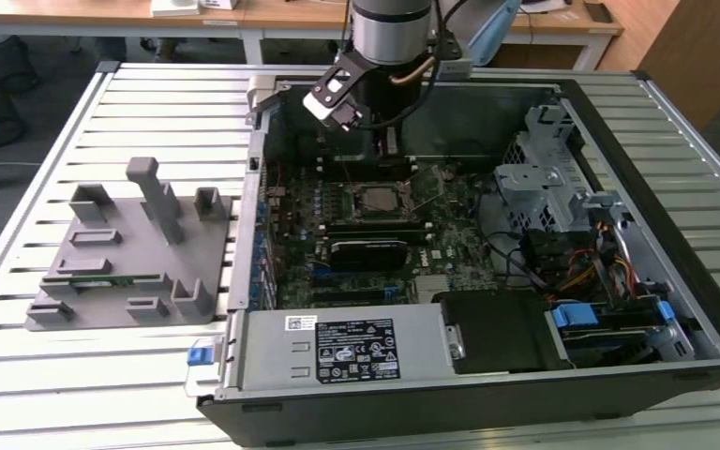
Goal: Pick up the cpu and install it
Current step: 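Close the cpu cover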
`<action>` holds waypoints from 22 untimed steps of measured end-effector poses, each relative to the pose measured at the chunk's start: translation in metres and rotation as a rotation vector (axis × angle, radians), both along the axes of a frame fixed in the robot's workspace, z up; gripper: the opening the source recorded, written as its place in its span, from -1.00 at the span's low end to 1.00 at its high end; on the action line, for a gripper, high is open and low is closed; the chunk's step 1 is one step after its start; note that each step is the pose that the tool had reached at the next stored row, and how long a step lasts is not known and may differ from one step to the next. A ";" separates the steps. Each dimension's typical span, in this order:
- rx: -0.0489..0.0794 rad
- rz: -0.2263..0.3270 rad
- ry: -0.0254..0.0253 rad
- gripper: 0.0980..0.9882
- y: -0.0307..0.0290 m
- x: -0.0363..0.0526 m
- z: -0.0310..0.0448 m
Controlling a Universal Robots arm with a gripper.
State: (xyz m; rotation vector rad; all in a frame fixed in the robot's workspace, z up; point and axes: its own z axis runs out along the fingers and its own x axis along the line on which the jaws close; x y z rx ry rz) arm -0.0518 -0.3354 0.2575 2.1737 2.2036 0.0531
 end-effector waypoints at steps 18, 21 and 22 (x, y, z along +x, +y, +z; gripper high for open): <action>0.028 -0.002 0.0080 -0.98 -0.0098 0.0034 0.0209; 0.053 -0.002 0.0100 -0.98 -0.0097 0.0074 0.0199; 0.054 -0.002 0.0105 -0.98 -0.0097 0.0098 0.0193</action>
